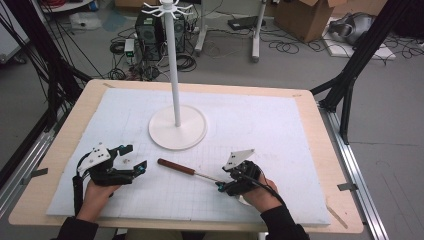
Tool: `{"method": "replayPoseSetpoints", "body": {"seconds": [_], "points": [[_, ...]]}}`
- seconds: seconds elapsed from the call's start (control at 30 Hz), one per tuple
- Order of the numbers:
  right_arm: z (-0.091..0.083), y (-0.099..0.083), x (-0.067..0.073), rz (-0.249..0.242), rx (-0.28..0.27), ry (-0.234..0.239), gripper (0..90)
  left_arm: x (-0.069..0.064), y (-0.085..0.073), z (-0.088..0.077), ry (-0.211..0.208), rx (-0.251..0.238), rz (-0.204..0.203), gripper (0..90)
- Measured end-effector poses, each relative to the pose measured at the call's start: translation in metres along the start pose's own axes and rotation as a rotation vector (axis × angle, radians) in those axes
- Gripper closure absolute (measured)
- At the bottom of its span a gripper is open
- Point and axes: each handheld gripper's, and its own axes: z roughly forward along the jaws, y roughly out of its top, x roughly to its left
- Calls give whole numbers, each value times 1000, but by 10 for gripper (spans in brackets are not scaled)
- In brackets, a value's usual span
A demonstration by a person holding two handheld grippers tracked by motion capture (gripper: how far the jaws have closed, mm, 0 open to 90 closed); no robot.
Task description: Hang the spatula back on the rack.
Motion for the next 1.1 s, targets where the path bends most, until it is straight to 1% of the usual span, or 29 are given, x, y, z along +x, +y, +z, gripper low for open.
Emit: {"method": "replayPoseSetpoints", "body": {"seconds": [0.07, 0.17, 0.27, 0.4, 0.47, 0.5, 0.57, 0.6, 0.67, 0.7, 0.73, 0.77, 0.83, 0.87, 0.9, 0.93, 0.97, 1.03, 1.1], "points": [[5, 4, 0, -11, 19, 15, 417, 0, 0, 0, -2, 1, 0, 152], [11, 7, 0, -14, 43, 30, 439, 1, -1, 0, -3, 4, -4, 153], [14, 8, -1, -9, 55, 34, 465, 2, 0, -1, -2, 3, -7, 153], [20, 10, -3, -24, 84, 39, 530, 2, -1, -1, -2, 5, -6, 153], [21, 10, -3, -24, 87, 49, 555, 2, -1, -1, -4, 4, -7, 153], [21, 10, -3, -24, 87, 49, 555, 2, -1, -1, -5, 5, -7, 153], [22, 11, -4, -31, 91, 48, 589, 2, -1, 0, -6, 5, -11, 153], [22, 14, -4, -25, 110, 57, 629, 2, -1, 0, -6, 4, -11, 153], [23, 17, -5, -19, 131, 62, 667, 2, -1, 0, -7, 3, -12, 154], [23, 17, -5, -19, 131, 62, 667, 2, -1, 0, -7, 3, -12, 154], [24, 20, -7, 0, 151, 73, 701, 2, -1, 0, -7, 4, -12, 154], [24, 20, -7, 0, 151, 73, 701, 2, -1, 0, -7, 4, -11, 154], [25, 23, -9, 0, 175, 75, 750, 3, -1, 0, -9, 7, -12, 154], [26, 27, -9, -3, 199, 77, 799, 3, -1, 0, -10, 8, -13, 154], [26, 27, -9, -3, 199, 77, 799, 3, -1, 0, -9, 10, -13, 154], [26, 29, -10, -4, 214, 86, 826, 3, -2, 0, -8, 10, -12, 155], [27, 30, -10, -6, 223, 88, 828, 3, -2, 1, -10, 8, -12, 155], [27, 31, -11, 11, 228, 98, 841, 3, -2, 1, -11, 8, -13, 157], [27, 30, -11, 7, 227, 99, 844, 2, -2, 1, -16, 10, -19, 157]]}}
